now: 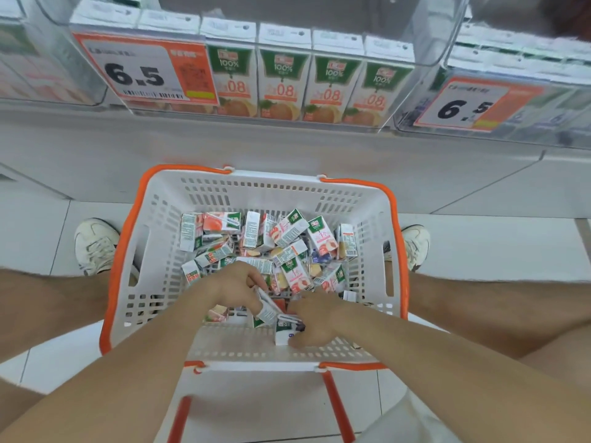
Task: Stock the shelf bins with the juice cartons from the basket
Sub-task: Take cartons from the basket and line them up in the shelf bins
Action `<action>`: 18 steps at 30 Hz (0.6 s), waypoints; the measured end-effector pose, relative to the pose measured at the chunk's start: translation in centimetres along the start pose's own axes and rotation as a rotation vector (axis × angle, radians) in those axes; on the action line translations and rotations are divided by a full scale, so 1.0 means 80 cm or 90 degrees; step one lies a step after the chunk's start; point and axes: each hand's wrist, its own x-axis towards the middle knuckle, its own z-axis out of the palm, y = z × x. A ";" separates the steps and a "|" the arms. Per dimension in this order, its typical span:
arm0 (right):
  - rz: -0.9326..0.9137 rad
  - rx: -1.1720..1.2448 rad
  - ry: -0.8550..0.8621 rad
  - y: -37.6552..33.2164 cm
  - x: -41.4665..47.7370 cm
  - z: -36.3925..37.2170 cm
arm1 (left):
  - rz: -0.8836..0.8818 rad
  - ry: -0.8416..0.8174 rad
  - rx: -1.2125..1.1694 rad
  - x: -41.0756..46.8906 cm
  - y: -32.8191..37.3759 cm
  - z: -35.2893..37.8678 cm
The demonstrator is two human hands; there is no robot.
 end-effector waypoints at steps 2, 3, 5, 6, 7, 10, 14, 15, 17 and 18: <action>-0.003 -0.023 0.008 0.002 -0.004 -0.008 | 0.014 0.032 -0.066 -0.009 -0.002 -0.010; -0.003 -0.014 0.028 0.003 -0.007 -0.014 | 0.024 0.048 -0.098 -0.015 -0.002 -0.016; 0.004 0.063 0.074 0.007 -0.017 -0.028 | 0.046 0.077 -0.173 -0.028 0.000 -0.026; 0.011 0.131 0.100 0.011 -0.023 -0.036 | 0.059 0.085 -0.211 -0.034 0.003 -0.032; 0.016 0.210 0.135 0.014 -0.031 -0.045 | 0.075 0.090 -0.245 -0.041 0.006 -0.039; 0.036 0.507 0.255 0.015 -0.059 -0.076 | 0.131 0.065 -0.373 -0.061 0.020 -0.056; 0.054 0.886 0.380 0.002 -0.106 -0.122 | 0.211 0.021 -0.491 -0.100 0.058 -0.072; 0.049 0.887 0.408 -0.001 -0.119 -0.131 | 0.226 0.026 -0.508 -0.110 0.069 -0.076; -0.010 0.846 0.436 -0.009 -0.151 -0.144 | 0.261 0.045 -0.516 -0.128 0.089 -0.084; -0.037 0.841 0.450 -0.009 -0.163 -0.149 | 0.278 0.056 -0.517 -0.138 0.100 -0.088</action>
